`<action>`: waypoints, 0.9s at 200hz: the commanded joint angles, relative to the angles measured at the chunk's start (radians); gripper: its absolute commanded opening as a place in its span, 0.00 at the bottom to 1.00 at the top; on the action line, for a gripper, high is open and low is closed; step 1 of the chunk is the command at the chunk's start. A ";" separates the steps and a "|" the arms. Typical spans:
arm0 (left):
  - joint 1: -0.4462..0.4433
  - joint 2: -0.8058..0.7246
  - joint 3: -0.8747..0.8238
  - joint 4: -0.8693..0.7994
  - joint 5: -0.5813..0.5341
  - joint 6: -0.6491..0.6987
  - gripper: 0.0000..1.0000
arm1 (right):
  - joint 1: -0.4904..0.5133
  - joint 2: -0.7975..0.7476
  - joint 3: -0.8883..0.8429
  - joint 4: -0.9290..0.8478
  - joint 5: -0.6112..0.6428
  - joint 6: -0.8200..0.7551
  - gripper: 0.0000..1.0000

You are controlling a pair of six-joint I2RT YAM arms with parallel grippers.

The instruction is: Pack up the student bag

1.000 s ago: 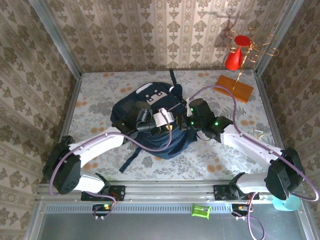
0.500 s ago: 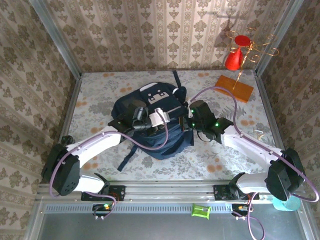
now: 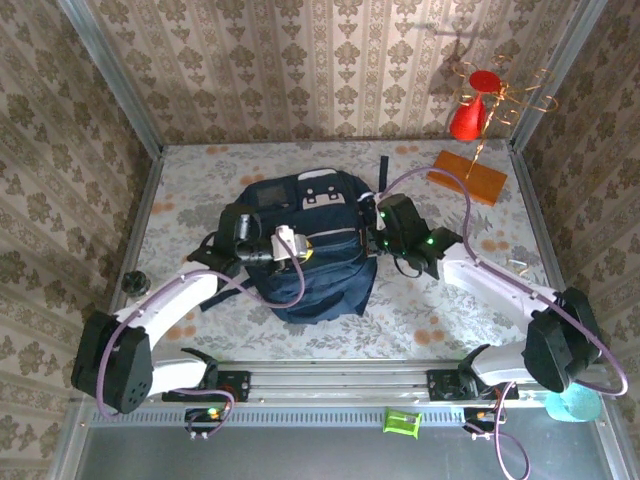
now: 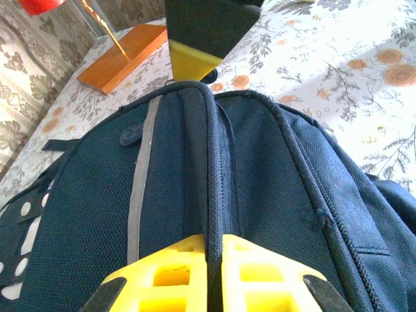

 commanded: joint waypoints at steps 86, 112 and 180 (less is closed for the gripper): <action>0.081 0.014 -0.021 -0.036 0.190 0.172 0.00 | -0.142 0.195 0.096 0.024 0.064 0.046 0.00; 0.081 0.022 -0.023 -0.020 0.185 0.174 0.00 | -0.164 0.190 0.080 0.036 0.054 0.041 0.00; 0.034 0.122 0.053 -0.008 0.176 0.207 0.00 | -0.183 0.031 -0.050 0.062 0.107 0.042 0.00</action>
